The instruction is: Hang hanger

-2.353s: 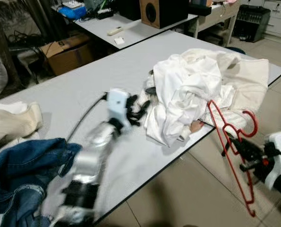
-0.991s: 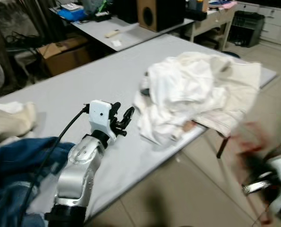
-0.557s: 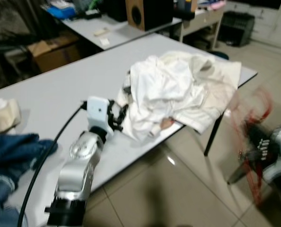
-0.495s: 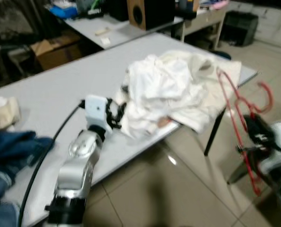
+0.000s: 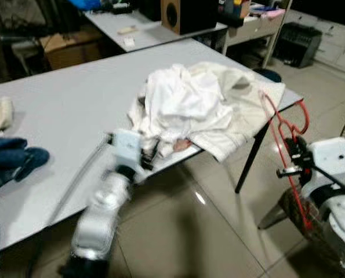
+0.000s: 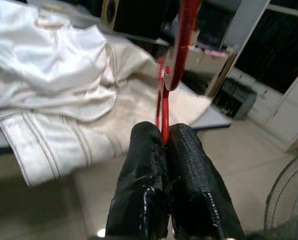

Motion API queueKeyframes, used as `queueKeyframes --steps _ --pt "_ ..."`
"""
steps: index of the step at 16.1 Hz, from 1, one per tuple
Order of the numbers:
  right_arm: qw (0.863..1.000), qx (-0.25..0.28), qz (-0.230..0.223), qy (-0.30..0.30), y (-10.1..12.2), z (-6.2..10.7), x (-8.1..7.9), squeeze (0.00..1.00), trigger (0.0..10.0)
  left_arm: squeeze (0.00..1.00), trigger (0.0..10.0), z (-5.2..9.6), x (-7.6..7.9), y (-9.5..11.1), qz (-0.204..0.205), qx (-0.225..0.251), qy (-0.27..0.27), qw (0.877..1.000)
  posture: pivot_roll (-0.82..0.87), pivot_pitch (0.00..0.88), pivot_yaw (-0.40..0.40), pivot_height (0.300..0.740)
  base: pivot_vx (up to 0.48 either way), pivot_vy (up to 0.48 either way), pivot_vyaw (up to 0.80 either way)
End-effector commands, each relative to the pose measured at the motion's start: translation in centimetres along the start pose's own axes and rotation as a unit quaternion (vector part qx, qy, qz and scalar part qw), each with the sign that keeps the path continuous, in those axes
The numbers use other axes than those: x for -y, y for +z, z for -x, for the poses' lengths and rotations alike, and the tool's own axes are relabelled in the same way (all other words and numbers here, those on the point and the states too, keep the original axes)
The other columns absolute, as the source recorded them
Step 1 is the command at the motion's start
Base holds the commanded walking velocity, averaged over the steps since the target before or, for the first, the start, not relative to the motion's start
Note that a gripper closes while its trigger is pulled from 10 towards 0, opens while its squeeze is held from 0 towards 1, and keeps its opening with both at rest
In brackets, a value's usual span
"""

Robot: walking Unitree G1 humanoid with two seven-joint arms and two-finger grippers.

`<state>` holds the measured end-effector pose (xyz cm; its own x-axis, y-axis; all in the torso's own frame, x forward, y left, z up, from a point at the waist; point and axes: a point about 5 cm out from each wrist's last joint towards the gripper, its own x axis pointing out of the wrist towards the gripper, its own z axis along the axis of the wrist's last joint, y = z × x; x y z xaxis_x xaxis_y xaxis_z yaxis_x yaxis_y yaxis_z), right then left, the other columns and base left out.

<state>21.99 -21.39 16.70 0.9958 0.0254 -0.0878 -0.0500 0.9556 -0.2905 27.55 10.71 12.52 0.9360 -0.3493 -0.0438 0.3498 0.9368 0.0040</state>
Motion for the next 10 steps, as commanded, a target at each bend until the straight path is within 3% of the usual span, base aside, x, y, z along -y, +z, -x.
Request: queueKeyframes --steps 1,2,3,7,10 --pt "1.0 0.011 -0.004 0.015 0.2 0.0 -0.5 0.0 10.0 0.0 10.0 0.2 -0.6 0.5 -0.01 0.013 0.011 1.0 -0.18 0.0 -0.002 0.74 0.0 0.0 0.0" --pt "1.0 0.014 -0.015 0.017 0.0 -0.1 -0.6 0.0 10.0 0.0 10.0 0.6 -0.4 0.1 -0.009 0.013 0.012 1.0 -0.18 0.0 -0.002 0.74 0.274 0.0 -0.43" --pt "1.0 0.008 0.01 0.003 -0.5 0.0 -0.4 0.0 10.0 0.0 10.0 1.2 0.0 -0.6 -0.018 0.005 0.003 1.0 -0.18 0.0 0.0 0.74 0.36 0.0 -0.49" --pt "1.0 0.012 0.005 -0.001 -0.7 0.2 0.0 0.0 10.0 0.0 10.0 0.7 -0.2 0.1 -0.023 0.024 0.012 0.999 -0.19 0.0 0.022 0.74 0.393 0.0 -0.73" --pt "0.998 0.022 -0.019 0.056 -0.5 0.6 -1.0 0.0 10.0 0.0 10.0 0.3 -0.9 1.1 -0.033 0.047 0.044 0.997 -0.19 0.0 0.041 0.74 0.407 0.0 0.0"
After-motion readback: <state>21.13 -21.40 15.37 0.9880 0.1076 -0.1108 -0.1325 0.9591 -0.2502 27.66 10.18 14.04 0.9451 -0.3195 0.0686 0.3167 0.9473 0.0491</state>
